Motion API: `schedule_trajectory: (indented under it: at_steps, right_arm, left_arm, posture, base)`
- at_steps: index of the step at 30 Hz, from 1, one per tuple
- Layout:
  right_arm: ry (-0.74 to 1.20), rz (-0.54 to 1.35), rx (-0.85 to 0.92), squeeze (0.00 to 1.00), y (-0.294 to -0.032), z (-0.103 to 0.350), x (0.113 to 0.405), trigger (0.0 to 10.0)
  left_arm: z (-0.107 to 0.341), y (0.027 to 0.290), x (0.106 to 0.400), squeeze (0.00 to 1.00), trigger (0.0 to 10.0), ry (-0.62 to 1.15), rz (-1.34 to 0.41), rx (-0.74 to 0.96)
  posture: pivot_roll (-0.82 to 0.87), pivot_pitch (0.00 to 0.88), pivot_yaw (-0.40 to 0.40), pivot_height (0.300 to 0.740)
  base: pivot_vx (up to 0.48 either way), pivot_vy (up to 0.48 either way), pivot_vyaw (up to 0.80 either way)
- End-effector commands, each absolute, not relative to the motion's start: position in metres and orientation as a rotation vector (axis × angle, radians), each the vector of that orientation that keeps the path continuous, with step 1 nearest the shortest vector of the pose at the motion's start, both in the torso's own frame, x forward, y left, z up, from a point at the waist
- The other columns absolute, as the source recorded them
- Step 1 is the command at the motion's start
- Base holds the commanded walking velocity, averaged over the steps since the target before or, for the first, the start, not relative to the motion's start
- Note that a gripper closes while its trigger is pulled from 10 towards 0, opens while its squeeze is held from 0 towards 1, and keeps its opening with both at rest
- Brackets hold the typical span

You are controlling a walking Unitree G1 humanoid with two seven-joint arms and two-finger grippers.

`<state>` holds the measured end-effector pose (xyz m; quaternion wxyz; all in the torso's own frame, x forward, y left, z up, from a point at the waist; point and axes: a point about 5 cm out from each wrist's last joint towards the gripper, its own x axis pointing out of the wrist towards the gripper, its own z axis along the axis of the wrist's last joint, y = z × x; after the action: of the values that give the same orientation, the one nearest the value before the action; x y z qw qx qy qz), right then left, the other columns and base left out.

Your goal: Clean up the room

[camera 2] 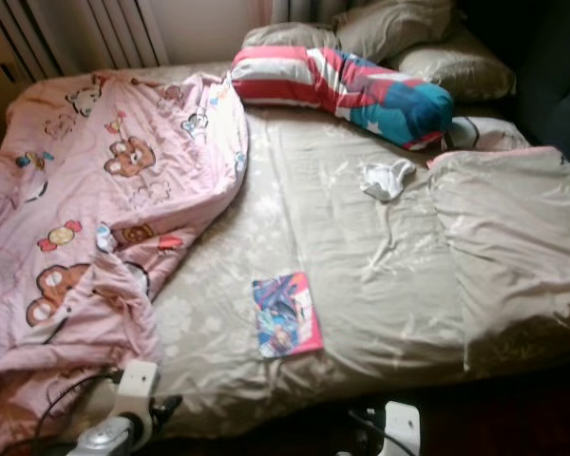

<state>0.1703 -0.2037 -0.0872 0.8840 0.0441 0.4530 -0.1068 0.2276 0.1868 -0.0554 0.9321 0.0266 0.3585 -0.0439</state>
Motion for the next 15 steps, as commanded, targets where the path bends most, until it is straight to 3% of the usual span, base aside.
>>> schedule_trajectory:
  at_steps: [1, 5, 11, 15]
  right_arm:
    - [0.954, -0.223, 0.111, 0.00, -0.200, -0.090, 0.166, 10.0]
    - [0.955, -0.196, 0.095, 0.00, -0.198, -0.090, 0.166, 10.0]
    - [0.969, -0.184, 0.095, 0.00, -0.192, -0.094, 0.157, 10.0]
    - [0.969, -0.201, 0.111, 0.00, -0.192, -0.094, 0.156, 10.0]
  left_arm:
    - [-0.061, 0.195, 0.218, 0.00, 10.0, 0.776, -0.069, 0.059]
    - [-0.060, 0.194, 0.219, 0.00, 10.0, 0.775, -0.074, 0.054]
    - [-0.060, 0.194, 0.220, 0.00, 10.0, 0.773, -0.078, 0.059]
    - [-0.059, 0.194, 0.221, 0.00, 10.0, 0.774, -0.082, 0.064]
  posture:
    - [-0.07, 0.189, 0.019, 0.740]
    - [-0.07, 0.190, 0.021, 0.740]
    - [-0.07, 0.190, 0.024, 0.740]
    - [-0.07, 0.189, 0.026, 0.740]
  base:
    - [0.000, -0.472, 0.00]
    - [0.000, -0.462, 0.00]
    - [0.000, -0.455, 0.74]
    - [0.000, -0.454, 0.00]
